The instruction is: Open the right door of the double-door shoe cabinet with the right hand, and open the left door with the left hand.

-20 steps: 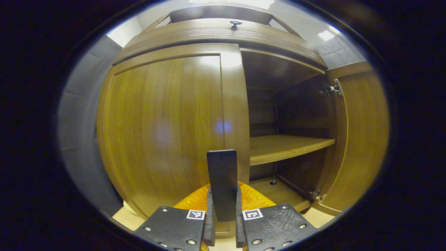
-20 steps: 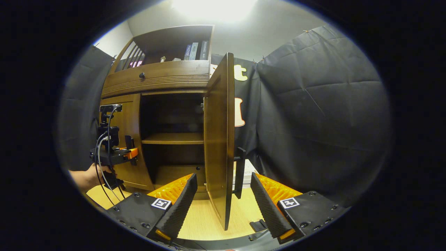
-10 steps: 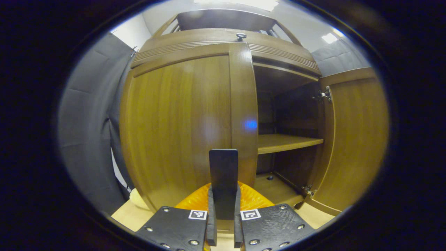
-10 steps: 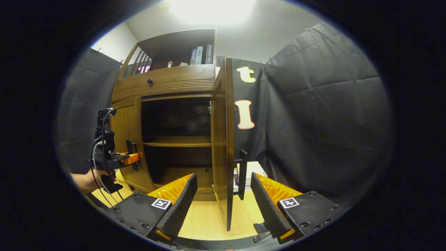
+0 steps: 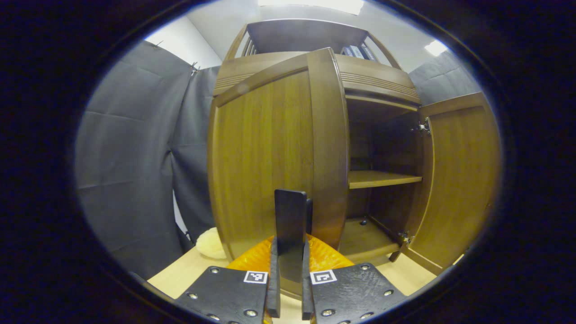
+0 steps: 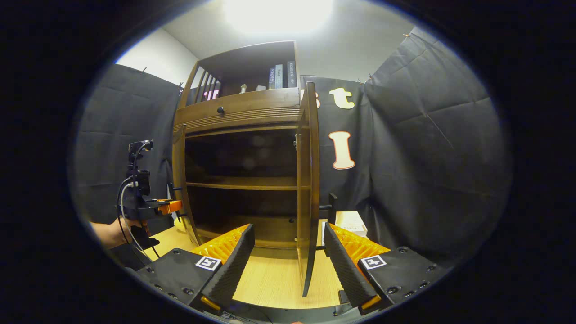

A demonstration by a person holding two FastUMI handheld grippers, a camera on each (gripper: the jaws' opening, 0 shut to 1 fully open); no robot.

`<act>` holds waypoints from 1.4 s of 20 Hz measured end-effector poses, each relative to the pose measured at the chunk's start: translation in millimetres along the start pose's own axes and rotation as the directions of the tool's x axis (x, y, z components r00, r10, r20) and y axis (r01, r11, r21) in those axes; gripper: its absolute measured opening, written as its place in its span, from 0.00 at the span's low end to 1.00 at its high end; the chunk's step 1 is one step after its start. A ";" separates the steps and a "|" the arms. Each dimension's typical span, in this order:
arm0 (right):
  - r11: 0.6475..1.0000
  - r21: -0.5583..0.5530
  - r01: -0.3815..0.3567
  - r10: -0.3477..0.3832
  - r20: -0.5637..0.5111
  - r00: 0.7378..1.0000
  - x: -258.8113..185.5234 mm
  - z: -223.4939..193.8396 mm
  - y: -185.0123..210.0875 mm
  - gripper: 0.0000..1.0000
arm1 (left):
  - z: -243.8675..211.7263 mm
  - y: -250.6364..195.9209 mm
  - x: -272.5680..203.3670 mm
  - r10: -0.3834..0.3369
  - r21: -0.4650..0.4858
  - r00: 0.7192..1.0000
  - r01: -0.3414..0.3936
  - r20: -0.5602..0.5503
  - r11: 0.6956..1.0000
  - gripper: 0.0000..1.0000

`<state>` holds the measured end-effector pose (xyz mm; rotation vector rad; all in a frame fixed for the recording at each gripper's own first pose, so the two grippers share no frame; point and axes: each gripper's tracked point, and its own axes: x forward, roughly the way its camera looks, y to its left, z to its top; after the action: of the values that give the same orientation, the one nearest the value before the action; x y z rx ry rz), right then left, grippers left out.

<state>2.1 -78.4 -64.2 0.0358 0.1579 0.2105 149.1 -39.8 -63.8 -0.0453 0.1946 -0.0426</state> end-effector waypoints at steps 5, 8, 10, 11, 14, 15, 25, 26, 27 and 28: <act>0.998 -0.009 -0.066 0.066 -0.001 0.998 -1.0 -0.3 14.7 0.97 | -1.1 18.8 -16.2 0.017 -0.004 1.000 -0.017 -0.023 1.000 0.22; 0.996 -0.016 -0.086 0.086 -0.003 0.996 1.3 -0.5 29.2 0.97 | 4.9 24.2 -19.6 0.026 -0.009 0.999 -0.026 -0.021 1.000 0.20; 0.996 -0.016 -0.093 0.093 -0.003 0.996 1.8 0.8 40.9 0.97 | 8.9 34.6 -22.8 0.022 -0.009 1.000 -0.023 -0.018 1.000 0.17; 0.996 -0.014 -0.093 0.093 0.002 0.996 2.4 2.8 47.5 0.92 | 6.7 41.5 -25.4 0.014 -0.010 1.000 -0.014 -0.018 1.000 0.17; 0.995 -0.005 -0.098 0.098 0.006 0.995 3.1 3.7 73.6 0.92 | 3.7 58.5 -33.6 -0.022 -0.002 1.000 0.022 -0.020 1.000 0.17; 0.995 -0.009 -0.099 0.099 0.005 0.995 3.7 3.7 82.2 0.97 | -1.0 62.3 -40.5 -0.034 0.006 0.999 0.034 -0.020 0.999 0.17; 0.995 -0.026 -0.101 0.101 0.000 0.995 -1.3 4.3 149.3 0.98 | -10.6 133.5 -62.0 -0.042 0.014 0.999 0.042 -0.004 0.999 0.19; 0.994 -0.028 -0.106 0.106 0.003 0.994 -2.2 4.9 156.2 0.98 | -11.9 144.9 -50.0 -0.032 0.023 0.999 0.032 0.001 0.999 0.19; 0.993 -0.031 -0.111 0.111 0.005 0.994 -2.4 6.1 162.9 0.98 | -9.3 154.9 -66.5 -0.024 0.027 1.000 0.024 0.007 0.999 0.10; 0.992 -0.037 -0.117 0.117 0.004 0.993 -3.0 3.3 170.1 0.93 | -10.3 163.0 -59.7 -0.031 0.018 1.000 0.031 0.005 0.999 0.10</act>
<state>-35.2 87.1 -51.6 0.0087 0.1457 0.3304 94.8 125.3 -70.4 -0.0308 0.1883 -0.0750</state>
